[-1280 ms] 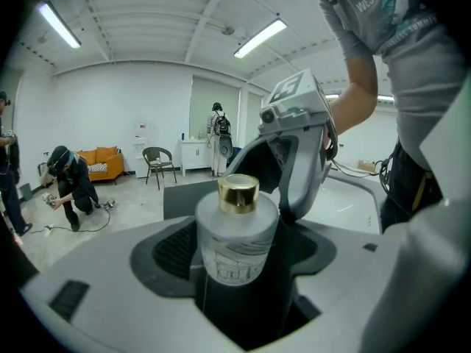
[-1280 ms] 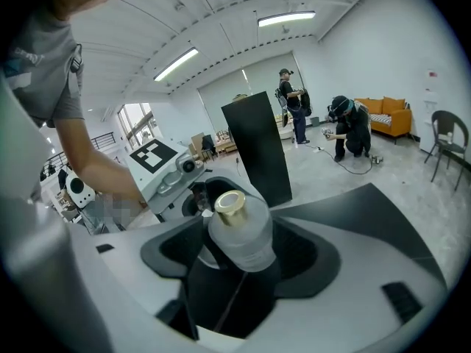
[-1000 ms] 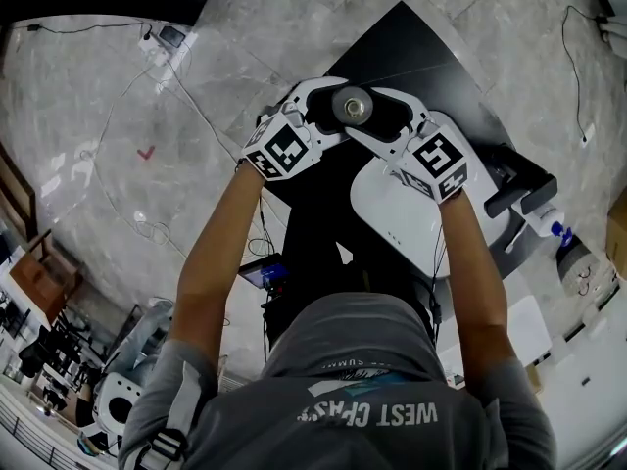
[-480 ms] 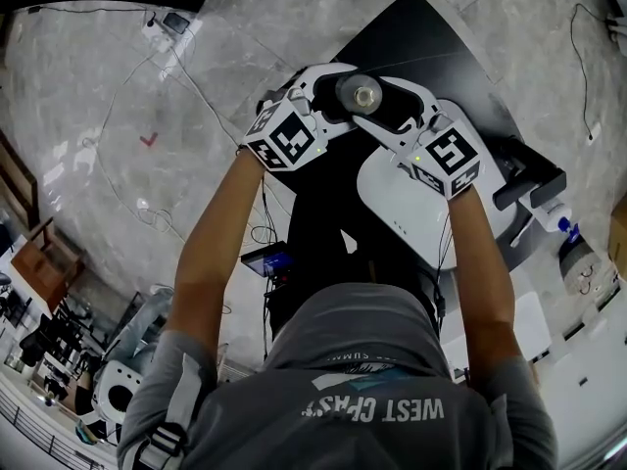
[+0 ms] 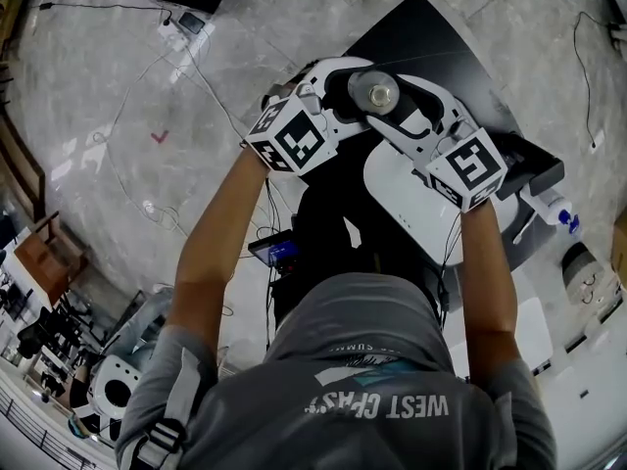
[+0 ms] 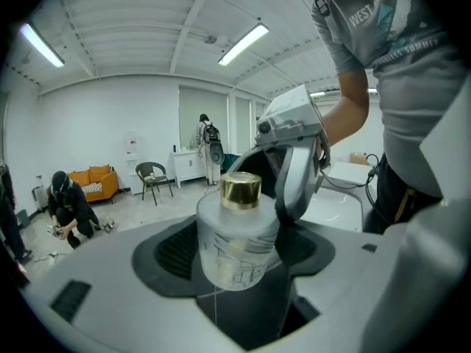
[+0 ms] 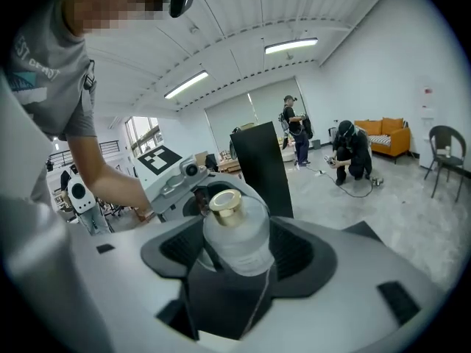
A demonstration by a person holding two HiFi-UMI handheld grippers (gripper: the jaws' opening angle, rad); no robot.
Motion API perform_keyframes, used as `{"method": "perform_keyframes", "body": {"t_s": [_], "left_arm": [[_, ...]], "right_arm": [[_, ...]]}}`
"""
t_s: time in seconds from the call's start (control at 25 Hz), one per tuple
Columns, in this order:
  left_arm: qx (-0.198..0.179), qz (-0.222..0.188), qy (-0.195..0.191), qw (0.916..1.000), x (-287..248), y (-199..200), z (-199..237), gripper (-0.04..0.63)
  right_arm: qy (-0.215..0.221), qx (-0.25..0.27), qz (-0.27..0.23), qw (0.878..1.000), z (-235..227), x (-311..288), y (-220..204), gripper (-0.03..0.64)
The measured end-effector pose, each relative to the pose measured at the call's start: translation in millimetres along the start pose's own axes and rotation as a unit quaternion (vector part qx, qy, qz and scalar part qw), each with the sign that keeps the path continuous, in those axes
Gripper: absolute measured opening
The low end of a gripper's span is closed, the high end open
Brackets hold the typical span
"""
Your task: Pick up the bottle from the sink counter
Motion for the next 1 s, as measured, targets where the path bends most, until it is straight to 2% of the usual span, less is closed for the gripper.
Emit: {"method": "perform_keyframes", "body": {"t_s": [0.28, 0.64, 1.0], "left_arm": [[-0.011, -0.010, 0.025, 0.9996, 34, 38, -2, 0.322], [-0.039, -0.002, 0.062, 0.9973, 83, 94, -25, 0.322], [-0.038, -0.021, 0.085, 0.9954, 127, 135, -46, 0.322]], "right_arm": [[-0.012, 0.027, -0.018, 0.999, 21, 30, 36, 0.284], [-0.018, 0.066, -0.035, 0.997, 65, 80, 76, 0.283], [-0.019, 0.093, -0.055, 0.994, 104, 118, 108, 0.282]]}}
Point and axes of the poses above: the fingertips, and each gripper's own axes: x backward along the fingers, z to its left, y out of its top, the point moved 5 cm from there along x, backward along the fingers, and after that the axes turned 12 degrees about z, right-handed, at the moved point
